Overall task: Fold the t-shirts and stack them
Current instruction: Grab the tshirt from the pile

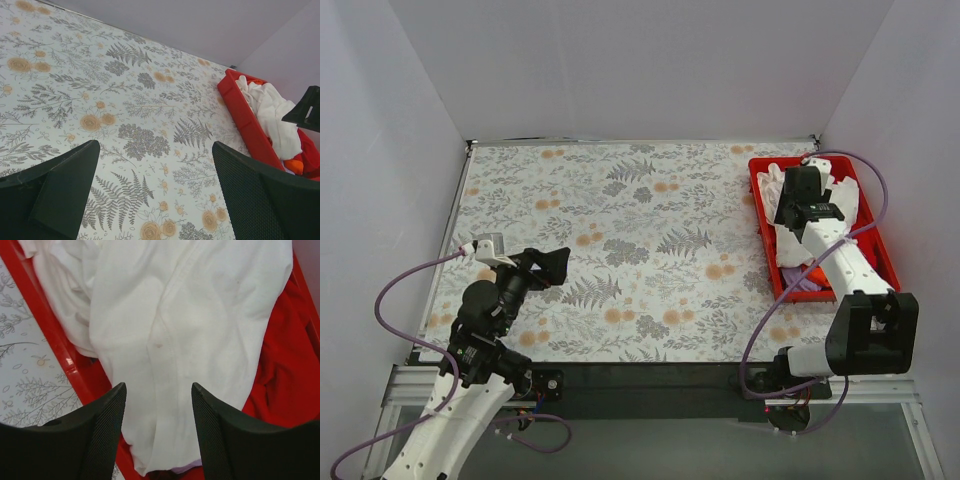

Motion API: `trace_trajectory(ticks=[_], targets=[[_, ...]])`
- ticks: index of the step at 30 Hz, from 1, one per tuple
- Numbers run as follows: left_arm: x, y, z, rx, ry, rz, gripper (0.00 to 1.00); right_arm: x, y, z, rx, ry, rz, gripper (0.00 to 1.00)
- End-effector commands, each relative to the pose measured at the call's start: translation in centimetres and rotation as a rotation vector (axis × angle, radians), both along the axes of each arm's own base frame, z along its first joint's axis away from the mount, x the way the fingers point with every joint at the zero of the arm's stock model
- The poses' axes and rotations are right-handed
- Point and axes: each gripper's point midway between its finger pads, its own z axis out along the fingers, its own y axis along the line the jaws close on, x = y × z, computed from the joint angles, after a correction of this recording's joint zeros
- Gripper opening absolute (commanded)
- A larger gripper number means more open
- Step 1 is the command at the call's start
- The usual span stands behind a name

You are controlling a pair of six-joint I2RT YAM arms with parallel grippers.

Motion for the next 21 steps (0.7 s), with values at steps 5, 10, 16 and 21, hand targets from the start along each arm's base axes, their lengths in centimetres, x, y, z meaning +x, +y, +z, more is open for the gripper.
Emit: trace_trajectory(ticks=[5, 10, 16, 21], targets=[[-0.2, 0.0, 0.4, -0.002, -0.006, 0.001, 0.94, 3.0, -3.1, 0.0, 0.027, -0.094, -0.147, 0.6], [-0.1, -0.3, 0.3, 0.001, 0.001, -0.008, 0.94, 4.0, -4.3, -2.1, 0.049, -0.069, -0.169, 0.6], [0.2, -0.4, -0.4, 0.013, 0.028, -0.008, 0.93, 4.4, -4.6, -2.8, 0.039, -0.047, -0.162, 0.43], [0.4, -0.5, -0.7, 0.018, 0.044, -0.009, 0.93, 3.7, -4.6, -0.5, 0.02, -0.082, -0.126, 0.13]])
